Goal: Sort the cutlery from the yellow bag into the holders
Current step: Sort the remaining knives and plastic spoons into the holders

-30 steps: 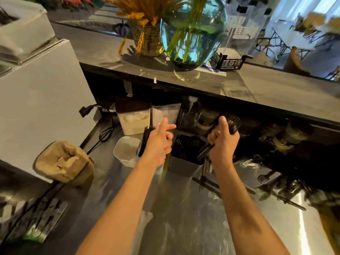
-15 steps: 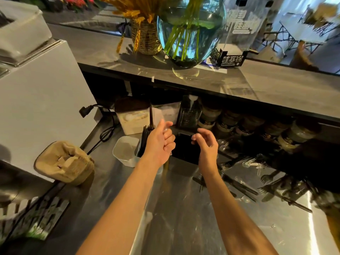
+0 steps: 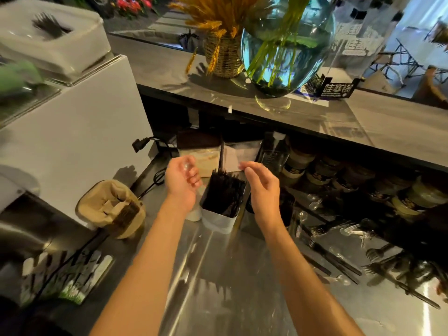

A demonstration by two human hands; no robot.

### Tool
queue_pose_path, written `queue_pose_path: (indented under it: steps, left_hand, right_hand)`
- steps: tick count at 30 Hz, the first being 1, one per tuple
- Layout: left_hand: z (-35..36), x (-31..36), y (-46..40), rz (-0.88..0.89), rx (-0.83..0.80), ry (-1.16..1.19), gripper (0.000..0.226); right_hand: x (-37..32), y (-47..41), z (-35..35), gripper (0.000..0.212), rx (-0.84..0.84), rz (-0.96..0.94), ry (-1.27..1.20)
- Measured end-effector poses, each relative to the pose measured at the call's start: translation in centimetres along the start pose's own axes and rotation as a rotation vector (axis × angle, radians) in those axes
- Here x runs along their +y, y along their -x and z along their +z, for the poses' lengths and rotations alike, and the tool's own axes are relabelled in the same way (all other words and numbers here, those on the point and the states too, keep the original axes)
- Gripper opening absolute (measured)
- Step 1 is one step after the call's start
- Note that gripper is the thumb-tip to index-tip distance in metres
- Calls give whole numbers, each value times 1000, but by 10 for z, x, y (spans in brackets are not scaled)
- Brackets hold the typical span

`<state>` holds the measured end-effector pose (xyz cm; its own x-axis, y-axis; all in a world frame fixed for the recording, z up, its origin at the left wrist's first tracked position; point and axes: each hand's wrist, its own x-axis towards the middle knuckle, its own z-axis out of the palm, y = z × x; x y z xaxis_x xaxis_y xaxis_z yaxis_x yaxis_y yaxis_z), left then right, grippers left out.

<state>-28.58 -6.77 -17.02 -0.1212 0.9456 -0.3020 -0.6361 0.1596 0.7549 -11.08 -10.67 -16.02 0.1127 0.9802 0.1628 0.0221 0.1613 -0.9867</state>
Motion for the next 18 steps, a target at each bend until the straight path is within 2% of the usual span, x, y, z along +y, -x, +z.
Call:
queue_pose_path:
  steps: [3, 7, 11, 15, 18]
  left_hand:
    - [-18, 4, -9, 75, 82, -74, 32]
    - [-34, -12, -29, 137, 209, -226, 34]
    - [-41, -29, -45, 140, 250, -315, 29]
    - [-42, -33, -47, 151, 195, -335, 28]
    - [-26, -25, -34, 205, 18, -373, 27]
  right_hand:
    - [-3, -3, 25, 21, -22, 36, -117]
    - [10, -6, 42, 22, -26, 69, -96]
    - [20, -9, 44, 26, -24, 116, -66]
    - [23, -12, 37, 27, -4, 117, -61]
    - [18, -12, 25, 30, 42, 55, -92]
